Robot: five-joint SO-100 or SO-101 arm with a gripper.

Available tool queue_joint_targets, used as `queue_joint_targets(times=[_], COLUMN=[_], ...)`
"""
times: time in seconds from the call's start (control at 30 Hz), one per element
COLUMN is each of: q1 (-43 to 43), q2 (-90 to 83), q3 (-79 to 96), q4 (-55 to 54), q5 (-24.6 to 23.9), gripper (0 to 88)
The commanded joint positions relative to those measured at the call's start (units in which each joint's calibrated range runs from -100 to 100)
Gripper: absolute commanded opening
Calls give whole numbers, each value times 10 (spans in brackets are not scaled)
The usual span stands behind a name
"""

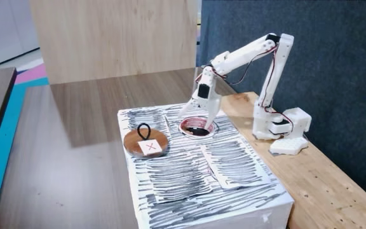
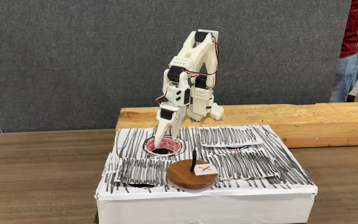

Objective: Pick the brown debris from the hole.

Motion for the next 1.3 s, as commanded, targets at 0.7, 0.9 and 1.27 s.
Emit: queue_joint_targets(times=[0.7,0.9,1.27], q1=[-1,-2,-33], q2=[130,141,229], q3=[-124,-157,-189], q4=[-26,-28,-26], q5=[3,28,48], gripper=[190,192,191])
